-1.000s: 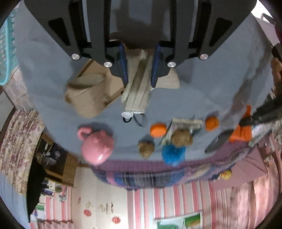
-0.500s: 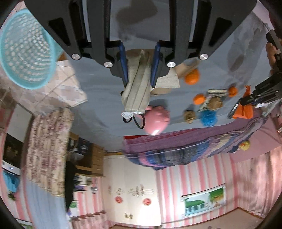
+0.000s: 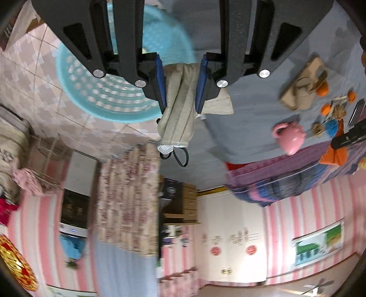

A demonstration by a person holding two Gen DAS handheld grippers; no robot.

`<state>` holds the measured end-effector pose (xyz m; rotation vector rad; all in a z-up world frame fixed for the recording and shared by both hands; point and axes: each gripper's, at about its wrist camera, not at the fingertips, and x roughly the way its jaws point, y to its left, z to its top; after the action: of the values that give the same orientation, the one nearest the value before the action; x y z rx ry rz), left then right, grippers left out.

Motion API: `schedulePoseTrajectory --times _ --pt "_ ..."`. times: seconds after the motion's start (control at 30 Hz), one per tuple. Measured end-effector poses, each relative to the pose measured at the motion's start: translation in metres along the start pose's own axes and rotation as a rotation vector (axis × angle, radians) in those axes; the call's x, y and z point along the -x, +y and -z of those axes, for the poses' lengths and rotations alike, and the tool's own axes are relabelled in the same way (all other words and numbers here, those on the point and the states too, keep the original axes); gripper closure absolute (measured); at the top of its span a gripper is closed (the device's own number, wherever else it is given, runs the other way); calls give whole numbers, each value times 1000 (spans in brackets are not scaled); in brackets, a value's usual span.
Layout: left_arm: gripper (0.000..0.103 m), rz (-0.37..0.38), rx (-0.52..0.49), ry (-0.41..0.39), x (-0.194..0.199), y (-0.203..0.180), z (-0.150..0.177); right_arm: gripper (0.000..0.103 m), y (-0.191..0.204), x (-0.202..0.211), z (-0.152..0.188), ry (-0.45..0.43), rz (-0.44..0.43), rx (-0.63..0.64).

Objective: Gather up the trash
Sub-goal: 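Carry both bags over the blue basket and open both tools to drop them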

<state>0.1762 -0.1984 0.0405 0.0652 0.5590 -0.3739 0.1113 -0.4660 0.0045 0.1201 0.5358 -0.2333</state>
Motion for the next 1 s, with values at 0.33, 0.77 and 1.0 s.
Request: schedulePoseTrajectory --times 0.33,0.77,1.0 --pt "85 168 -84 13 -32 -112 -28 78 -94 13 3 -24 137 -137" --pt "85 299 -208 98 -74 -204 14 78 -156 14 20 -4 226 -215" --pt "85 313 -211 208 -125 -221 45 78 -156 2 26 22 225 -208"
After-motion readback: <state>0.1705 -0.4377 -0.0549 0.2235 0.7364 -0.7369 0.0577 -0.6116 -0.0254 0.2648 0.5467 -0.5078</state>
